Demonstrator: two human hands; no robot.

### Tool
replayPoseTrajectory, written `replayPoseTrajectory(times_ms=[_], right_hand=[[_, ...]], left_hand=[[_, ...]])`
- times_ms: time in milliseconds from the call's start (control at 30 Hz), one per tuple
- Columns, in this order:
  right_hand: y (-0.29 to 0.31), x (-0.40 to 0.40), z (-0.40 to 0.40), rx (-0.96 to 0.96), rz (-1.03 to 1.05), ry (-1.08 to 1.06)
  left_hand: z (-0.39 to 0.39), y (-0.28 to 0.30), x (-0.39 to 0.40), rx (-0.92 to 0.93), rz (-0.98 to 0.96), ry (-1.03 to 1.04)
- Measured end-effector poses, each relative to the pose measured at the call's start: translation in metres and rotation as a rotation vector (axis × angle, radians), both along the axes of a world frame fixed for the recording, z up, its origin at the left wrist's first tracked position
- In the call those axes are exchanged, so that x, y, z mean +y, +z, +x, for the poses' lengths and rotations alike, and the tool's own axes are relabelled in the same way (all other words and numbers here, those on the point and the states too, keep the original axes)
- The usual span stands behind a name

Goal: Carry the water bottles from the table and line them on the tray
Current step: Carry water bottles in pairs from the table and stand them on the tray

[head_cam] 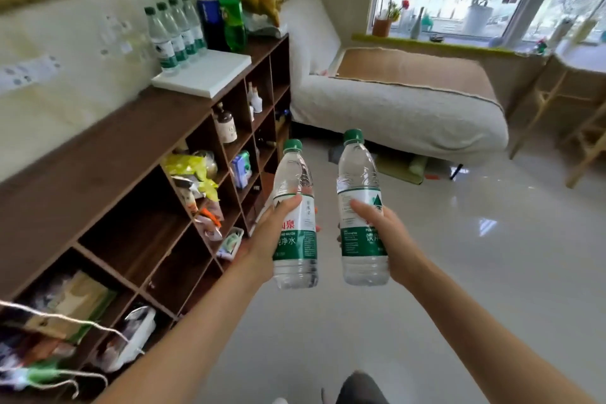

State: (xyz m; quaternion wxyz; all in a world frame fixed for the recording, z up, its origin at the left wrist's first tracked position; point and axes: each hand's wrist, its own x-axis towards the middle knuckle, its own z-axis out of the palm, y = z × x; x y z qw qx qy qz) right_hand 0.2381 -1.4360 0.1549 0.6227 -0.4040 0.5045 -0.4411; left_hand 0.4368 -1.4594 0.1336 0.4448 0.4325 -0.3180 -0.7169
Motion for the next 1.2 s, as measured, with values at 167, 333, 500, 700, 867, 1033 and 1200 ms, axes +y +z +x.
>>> replayPoseTrajectory(times_ms=[167, 333, 500, 700, 867, 1033, 1200], right_hand=[[-0.003, -0.135, -0.023, 0.053, -0.058, -0.019], [0.0, -0.286, -0.036, 0.08, -0.079, 0.027], [0.015, -0.428, -0.021, 0.136, -0.08, 0.169], [0.01, -0.575, 0.057, 0.145, -0.072, 0.343], [0.002, -0.674, 0.145, 0.147, -0.096, 0.434], [0.011, -0.761, 0.226, 0.132, -0.132, 0.517], [0.005, -0.843, 0.278, 0.16, -0.172, 0.575]], left_hand=[[-0.02, 0.002, -0.133, -0.041, -0.027, 0.03], [-0.033, 0.0, -0.267, -0.05, -0.012, 0.127], [-0.012, 0.005, -0.378, -0.051, 0.014, 0.299], [0.066, -0.009, -0.478, -0.055, 0.039, 0.528], [0.142, -0.009, -0.563, -0.177, -0.043, 0.651], [0.207, 0.004, -0.639, -0.394, -0.137, 0.779], [0.24, 0.003, -0.694, -0.467, -0.159, 0.9]])
